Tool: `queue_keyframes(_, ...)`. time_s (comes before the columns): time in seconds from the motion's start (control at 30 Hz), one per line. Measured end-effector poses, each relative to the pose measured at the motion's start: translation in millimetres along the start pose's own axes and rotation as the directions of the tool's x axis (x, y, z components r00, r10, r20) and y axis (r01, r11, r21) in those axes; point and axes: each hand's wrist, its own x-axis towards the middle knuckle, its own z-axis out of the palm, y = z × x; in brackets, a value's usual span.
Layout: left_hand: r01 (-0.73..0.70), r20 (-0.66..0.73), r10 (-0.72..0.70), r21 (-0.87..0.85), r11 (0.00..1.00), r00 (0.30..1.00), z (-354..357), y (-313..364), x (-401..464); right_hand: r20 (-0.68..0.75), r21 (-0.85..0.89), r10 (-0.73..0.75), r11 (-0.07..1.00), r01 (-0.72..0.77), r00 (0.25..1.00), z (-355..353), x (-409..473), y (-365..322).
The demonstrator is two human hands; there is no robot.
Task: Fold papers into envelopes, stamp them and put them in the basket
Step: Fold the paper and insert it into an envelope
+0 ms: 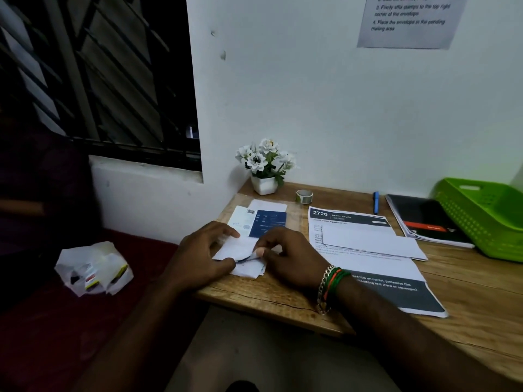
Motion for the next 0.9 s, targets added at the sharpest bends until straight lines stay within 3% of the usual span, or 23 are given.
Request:
queue_keyframes(0.07, -0.051, -0.085, 0.044, -0.076, 0.996, 0.995, -2, 3, -2, -0.071, 0.129, 0.048, 0.991, -0.038, 0.996, 2, 0, -2)
queue_keyframes(0.2, -0.075, -0.276, 0.03, -0.154, 0.985, 0.961, -1, 16, -5, -0.08, 0.388, 0.08, 0.921, -0.043, 0.994, 1, 3, -8)
queue_keyframes(0.4, 0.145, -0.1, -0.161, -0.155, 0.977, 0.982, 4, 24, -7, -0.134, 0.511, 0.074, 0.86, 0.005, 0.988, 0, 1, -18)
queue_keyframes(0.5, 0.167, -0.026, -0.174, -0.179, 0.97, 0.984, -1, 28, -10, -0.165, 0.529, 0.09, 0.849, 0.011, 0.982, 3, 0, -20)
queue_keyframes(0.63, 0.193, 0.09, -0.19, -0.031, 0.981, 0.978, -6, 23, -21, -0.216, 0.508, 0.131, 0.861, -0.002, 0.968, 7, 1, -15)
queue_keyframes(0.7, 0.196, 0.029, -0.196, -0.01, 0.98, 0.98, -7, 25, -28, -0.24, 0.467, 0.147, 0.884, -0.019, 0.96, 9, 1, -12)
queue_keyframes(0.83, 0.115, -0.291, -0.115, -0.018, 0.993, 0.95, 2, 32, -52, -0.285, 0.405, 0.136, 0.914, -0.009, 0.949, 8, -3, -11)
queue_keyframes(0.9, 0.027, -0.295, -0.015, 0.038, 0.999, 0.955, 6, 35, -64, -0.28, 0.417, 0.136, 0.909, -0.007, 0.95, 7, -4, -12)
